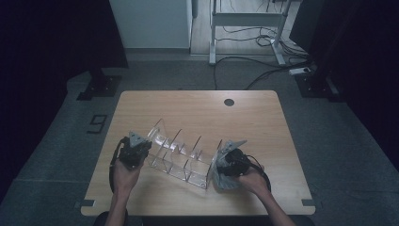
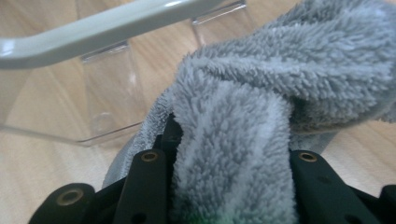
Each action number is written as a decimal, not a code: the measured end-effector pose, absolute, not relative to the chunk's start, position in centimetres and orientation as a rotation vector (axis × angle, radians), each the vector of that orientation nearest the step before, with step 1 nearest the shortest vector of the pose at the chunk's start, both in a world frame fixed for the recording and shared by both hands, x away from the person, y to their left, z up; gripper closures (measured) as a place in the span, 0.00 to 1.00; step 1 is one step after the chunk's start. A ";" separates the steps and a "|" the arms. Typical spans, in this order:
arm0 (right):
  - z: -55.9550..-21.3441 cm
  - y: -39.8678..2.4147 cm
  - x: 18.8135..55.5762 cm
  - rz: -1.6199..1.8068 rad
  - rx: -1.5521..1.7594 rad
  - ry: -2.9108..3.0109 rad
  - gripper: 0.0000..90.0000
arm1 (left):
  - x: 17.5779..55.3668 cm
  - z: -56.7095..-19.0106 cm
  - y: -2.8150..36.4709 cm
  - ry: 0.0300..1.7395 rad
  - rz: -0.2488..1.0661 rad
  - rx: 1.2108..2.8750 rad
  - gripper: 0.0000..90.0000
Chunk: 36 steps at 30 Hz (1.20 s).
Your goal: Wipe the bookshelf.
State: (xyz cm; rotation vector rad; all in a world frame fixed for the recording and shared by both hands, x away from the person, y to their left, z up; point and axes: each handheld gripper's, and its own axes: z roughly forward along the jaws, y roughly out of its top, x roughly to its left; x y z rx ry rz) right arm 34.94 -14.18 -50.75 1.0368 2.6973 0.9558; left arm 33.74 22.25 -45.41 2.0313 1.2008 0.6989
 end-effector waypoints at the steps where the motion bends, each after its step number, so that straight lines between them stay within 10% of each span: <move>1: -50.8 -14.1 34.7 0.961 1.032 2.701 0.70 | 33.7 -45.4 22.3 1.201 0.699 2.032 0.94; 36: -50.4 -11.7 28.7 1.007 0.847 2.872 0.70 | 33.7 -45.4 22.2 1.225 0.700 2.025 0.93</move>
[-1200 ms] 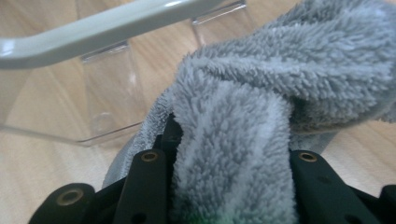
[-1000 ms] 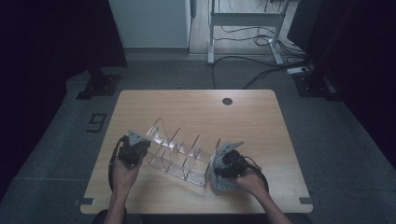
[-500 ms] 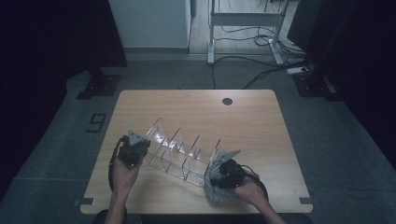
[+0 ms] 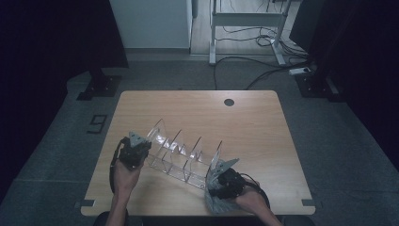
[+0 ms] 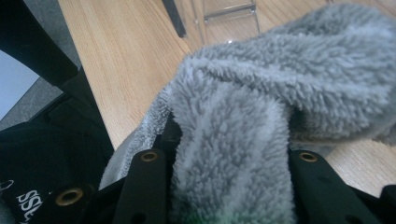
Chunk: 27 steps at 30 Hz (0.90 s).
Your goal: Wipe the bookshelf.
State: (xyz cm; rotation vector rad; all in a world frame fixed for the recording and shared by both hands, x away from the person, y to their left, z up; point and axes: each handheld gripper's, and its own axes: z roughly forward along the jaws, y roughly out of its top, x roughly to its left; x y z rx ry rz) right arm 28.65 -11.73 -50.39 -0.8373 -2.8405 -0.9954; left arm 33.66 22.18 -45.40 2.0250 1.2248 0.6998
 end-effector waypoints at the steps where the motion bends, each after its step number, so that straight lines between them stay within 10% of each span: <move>1: -50.4 -11.8 28.7 -0.993 -0.833 -2.845 0.70 | 33.7 -45.4 22.2 1.224 0.699 2.026 0.93; 27: -45.4 -17.8 31.6 -1.190 -1.053 -2.855 0.71 | 33.8 -45.4 22.4 1.204 0.681 2.030 0.92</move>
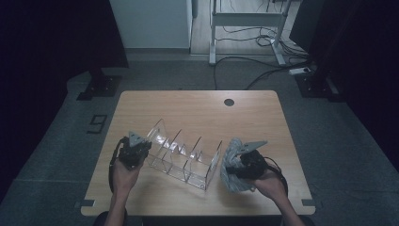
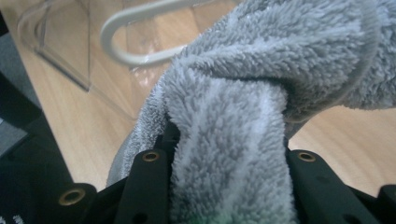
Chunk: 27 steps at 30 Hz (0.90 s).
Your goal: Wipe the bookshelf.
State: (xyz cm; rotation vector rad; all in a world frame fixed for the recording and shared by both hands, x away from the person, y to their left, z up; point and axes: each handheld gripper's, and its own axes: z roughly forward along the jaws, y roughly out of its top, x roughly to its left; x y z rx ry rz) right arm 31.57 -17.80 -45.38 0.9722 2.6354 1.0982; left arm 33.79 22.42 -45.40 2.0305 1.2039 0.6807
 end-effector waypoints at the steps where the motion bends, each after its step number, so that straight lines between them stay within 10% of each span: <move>1: -45.2 -17.9 31.7 1.102 0.979 2.626 0.71 | 33.8 -45.4 22.4 1.204 0.680 2.031 0.92; 27: -42.1 -24.5 35.0 1.095 1.170 2.403 0.71 | 34.0 -45.4 22.5 1.195 0.661 2.035 0.92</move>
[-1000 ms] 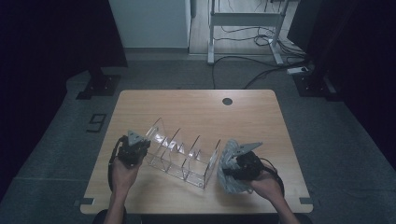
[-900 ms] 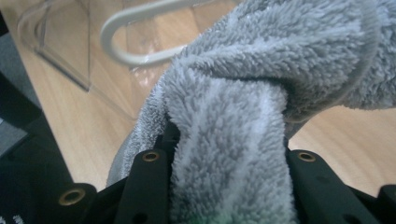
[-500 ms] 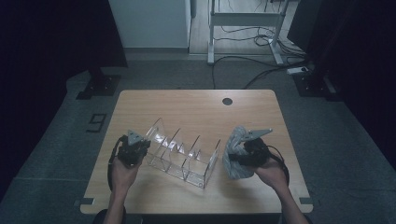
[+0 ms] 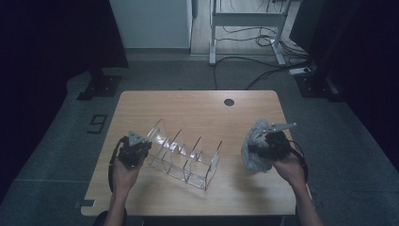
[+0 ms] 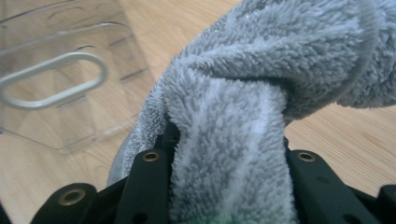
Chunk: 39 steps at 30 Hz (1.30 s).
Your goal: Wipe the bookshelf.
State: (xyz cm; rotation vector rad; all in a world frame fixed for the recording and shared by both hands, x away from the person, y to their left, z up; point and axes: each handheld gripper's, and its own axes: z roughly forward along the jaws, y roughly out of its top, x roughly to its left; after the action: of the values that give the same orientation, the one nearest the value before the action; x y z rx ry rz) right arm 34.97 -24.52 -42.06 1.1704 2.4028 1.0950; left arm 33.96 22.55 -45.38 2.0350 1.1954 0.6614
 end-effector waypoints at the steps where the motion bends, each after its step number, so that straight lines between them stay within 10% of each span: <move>1: -42.1 -24.9 35.0 1.089 1.182 2.394 0.71 | 34.0 -45.4 22.6 1.195 0.662 2.038 0.92; 29: -49.6 -29.8 36.5 0.864 1.403 2.374 0.66 | 34.2 -45.3 22.5 1.189 0.655 2.049 0.92; 39: -51.5 -29.2 36.6 0.796 1.361 2.422 0.46 | 34.4 -45.3 22.6 1.184 0.631 2.057 0.86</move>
State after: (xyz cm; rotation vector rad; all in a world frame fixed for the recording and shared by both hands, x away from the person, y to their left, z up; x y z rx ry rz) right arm 36.62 -29.21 -51.48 1.3613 2.4223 0.7960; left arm 34.36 22.58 -45.27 2.0567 1.1844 0.6311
